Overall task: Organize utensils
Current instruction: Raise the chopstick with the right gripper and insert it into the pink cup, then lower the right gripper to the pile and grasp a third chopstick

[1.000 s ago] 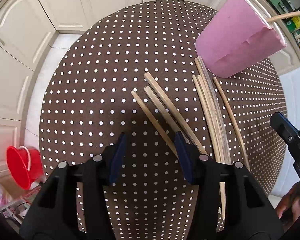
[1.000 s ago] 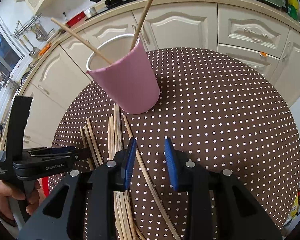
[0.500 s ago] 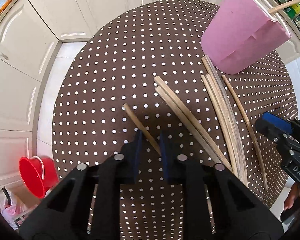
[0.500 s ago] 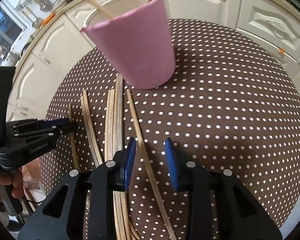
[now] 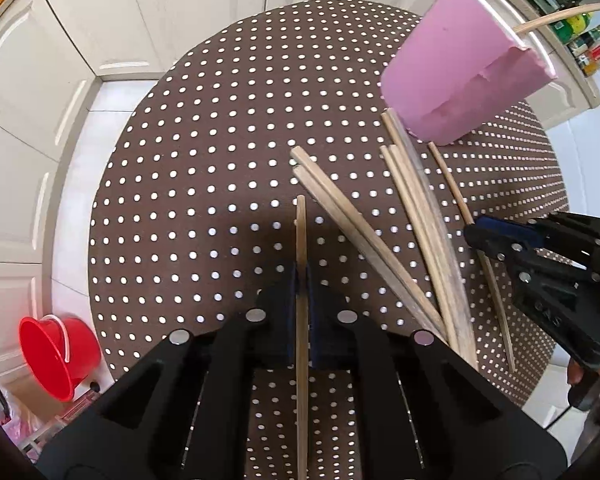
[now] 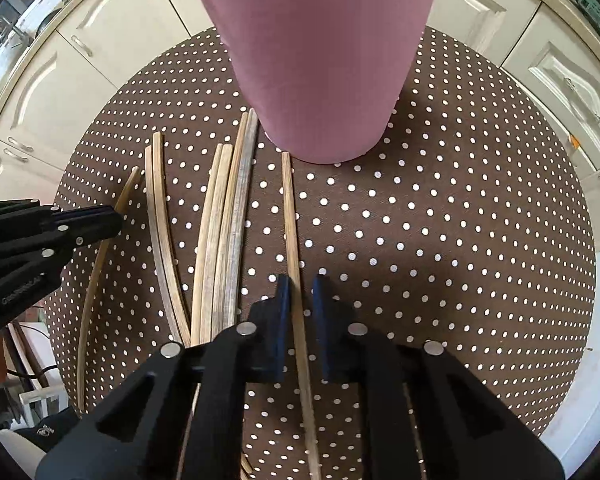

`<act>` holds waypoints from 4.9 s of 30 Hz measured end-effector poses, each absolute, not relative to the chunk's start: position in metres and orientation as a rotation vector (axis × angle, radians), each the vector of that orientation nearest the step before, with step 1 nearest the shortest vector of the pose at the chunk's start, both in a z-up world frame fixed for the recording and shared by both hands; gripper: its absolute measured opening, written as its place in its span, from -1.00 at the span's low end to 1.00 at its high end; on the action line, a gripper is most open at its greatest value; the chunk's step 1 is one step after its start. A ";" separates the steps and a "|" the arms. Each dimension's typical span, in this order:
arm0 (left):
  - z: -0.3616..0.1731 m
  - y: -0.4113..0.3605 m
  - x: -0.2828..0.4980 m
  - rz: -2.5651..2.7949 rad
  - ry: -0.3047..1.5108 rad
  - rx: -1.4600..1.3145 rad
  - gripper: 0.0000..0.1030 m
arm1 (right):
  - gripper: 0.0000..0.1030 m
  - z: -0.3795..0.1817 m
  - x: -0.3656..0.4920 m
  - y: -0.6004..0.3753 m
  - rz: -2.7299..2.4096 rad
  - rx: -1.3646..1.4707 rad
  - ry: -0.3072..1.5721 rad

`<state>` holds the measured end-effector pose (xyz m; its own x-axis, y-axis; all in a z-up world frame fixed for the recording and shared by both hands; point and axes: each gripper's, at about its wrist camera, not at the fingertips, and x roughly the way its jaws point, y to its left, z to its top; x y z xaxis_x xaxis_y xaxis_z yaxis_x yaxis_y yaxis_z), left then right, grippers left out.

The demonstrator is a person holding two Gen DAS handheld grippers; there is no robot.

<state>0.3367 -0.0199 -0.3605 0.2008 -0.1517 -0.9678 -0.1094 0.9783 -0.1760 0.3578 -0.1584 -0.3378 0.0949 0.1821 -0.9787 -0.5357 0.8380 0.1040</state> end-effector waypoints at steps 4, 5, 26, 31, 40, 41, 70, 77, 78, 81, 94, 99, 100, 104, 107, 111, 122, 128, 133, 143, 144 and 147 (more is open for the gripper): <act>-0.348 -0.025 0.335 -0.061 1.360 -0.226 -0.89 | -0.88 -0.338 0.364 -0.160 0.543 -0.293 1.395; -0.343 -0.026 0.335 -0.074 1.352 -0.234 -0.89 | -0.89 -0.334 0.363 -0.163 0.542 -0.273 1.394; -0.251 -0.037 0.342 -0.279 1.167 -0.219 -0.89 | -0.91 -0.242 0.327 -0.197 0.639 0.251 1.183; -0.236 -0.036 0.336 -0.320 1.138 -0.210 -0.89 | -0.91 -0.234 0.316 -0.194 0.629 0.261 1.147; -0.179 -0.031 0.338 -0.346 1.008 -0.199 -0.89 | -0.91 -0.185 0.310 -0.189 0.583 0.209 0.989; -0.174 -0.031 0.338 -0.346 0.995 -0.198 -0.89 | -0.91 -0.180 0.311 -0.188 0.576 0.204 0.968; -0.088 -0.040 0.402 -0.277 0.646 -0.205 -0.89 | -0.91 -0.121 0.372 -0.207 0.386 0.066 0.662; -0.076 -0.042 0.407 -0.315 0.605 -0.216 -0.89 | -0.91 -0.132 0.377 -0.209 0.383 0.080 0.699; -0.080 -0.044 0.408 -0.308 0.609 -0.207 -0.89 | -0.91 -0.134 0.377 -0.209 0.384 0.079 0.703; -0.092 -0.047 0.411 -0.301 0.639 -0.192 -0.89 | -0.91 -0.139 0.376 -0.207 0.384 0.074 0.714; -0.144 -0.050 0.409 -0.305 0.784 -0.143 -0.89 | -0.91 -0.170 0.373 -0.205 0.378 0.082 0.792; -0.155 -0.047 0.407 -0.296 0.838 -0.138 -0.88 | -0.91 -0.182 0.371 -0.205 0.370 0.087 0.825; -0.156 -0.047 0.406 -0.292 0.843 -0.136 -0.88 | -0.91 -0.184 0.370 -0.206 0.368 0.089 0.832; -0.159 -0.045 0.404 -0.279 0.865 -0.132 -0.87 | -0.90 -0.192 0.369 -0.206 0.362 0.102 0.858; -0.165 -0.043 0.403 -0.264 0.894 -0.135 -0.87 | -0.85 -0.195 0.367 -0.208 0.353 0.119 0.864; -0.171 -0.042 0.401 -0.242 0.925 -0.115 -0.85 | -0.84 -0.195 0.363 -0.210 0.346 0.136 0.859; -0.173 -0.034 0.387 -0.226 0.925 -0.130 0.04 | -0.61 -0.193 0.351 -0.222 0.328 0.168 0.844; -0.175 -0.028 0.377 -0.229 0.927 -0.176 0.04 | -0.60 -0.193 0.344 -0.228 0.331 0.179 0.847; -0.191 -0.020 0.367 -0.208 0.954 -0.199 0.04 | -0.60 -0.204 0.334 -0.230 0.346 0.176 0.874; -0.272 -0.015 0.351 -0.137 1.148 -0.250 0.04 | -0.60 -0.257 0.321 -0.226 0.371 0.174 1.006; -0.281 -0.017 0.350 -0.132 1.167 -0.238 0.04 | -0.60 -0.260 0.320 -0.225 0.373 0.174 1.014; -0.312 -0.025 0.345 -0.112 1.231 -0.203 0.04 | -0.60 -0.272 0.320 -0.226 0.383 0.169 1.044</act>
<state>0.3446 -0.0249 -0.3117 0.3308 -0.1942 -0.9235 -0.0249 0.9765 -0.2142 0.3199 -0.2256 -0.2718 0.4443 0.3861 -0.8084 -0.2278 0.9214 0.3149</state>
